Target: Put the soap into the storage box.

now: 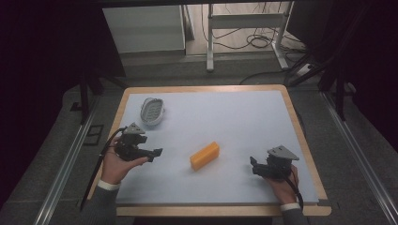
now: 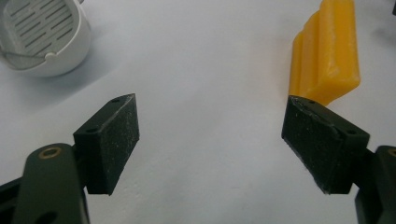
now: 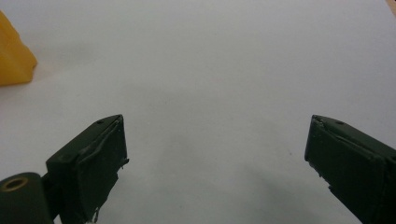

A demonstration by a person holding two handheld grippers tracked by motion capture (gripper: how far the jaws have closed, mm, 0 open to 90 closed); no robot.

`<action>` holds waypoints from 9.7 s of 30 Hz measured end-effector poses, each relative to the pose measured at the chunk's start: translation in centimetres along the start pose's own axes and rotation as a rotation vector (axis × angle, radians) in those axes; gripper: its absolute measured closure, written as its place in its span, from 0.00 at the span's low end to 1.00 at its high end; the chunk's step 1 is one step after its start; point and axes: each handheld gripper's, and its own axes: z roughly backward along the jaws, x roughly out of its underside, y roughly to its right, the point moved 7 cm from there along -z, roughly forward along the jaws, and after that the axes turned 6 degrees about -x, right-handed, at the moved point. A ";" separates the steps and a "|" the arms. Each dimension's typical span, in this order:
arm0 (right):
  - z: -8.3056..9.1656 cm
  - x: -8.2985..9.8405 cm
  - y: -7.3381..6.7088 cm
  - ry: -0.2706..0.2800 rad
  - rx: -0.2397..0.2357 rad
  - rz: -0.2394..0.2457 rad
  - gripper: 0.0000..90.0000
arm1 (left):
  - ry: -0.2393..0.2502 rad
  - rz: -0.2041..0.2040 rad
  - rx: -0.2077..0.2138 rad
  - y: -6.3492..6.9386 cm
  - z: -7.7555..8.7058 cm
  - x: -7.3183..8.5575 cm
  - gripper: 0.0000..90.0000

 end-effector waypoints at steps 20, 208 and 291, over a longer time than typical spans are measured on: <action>0.0 0.0 0.0 0.000 0.004 0.001 0.06 | -0.017 -0.097 0.031 2.8 -0.6 -2.9 0.22; 0.0 0.0 0.2 0.007 0.016 -0.012 0.06 | -0.061 -0.191 0.100 6.6 -5.1 -9.1 0.68; 0.0 0.0 0.1 0.002 0.026 -0.002 0.06 | -0.069 -0.050 -0.019 -2.2 -5.0 -12.2 0.68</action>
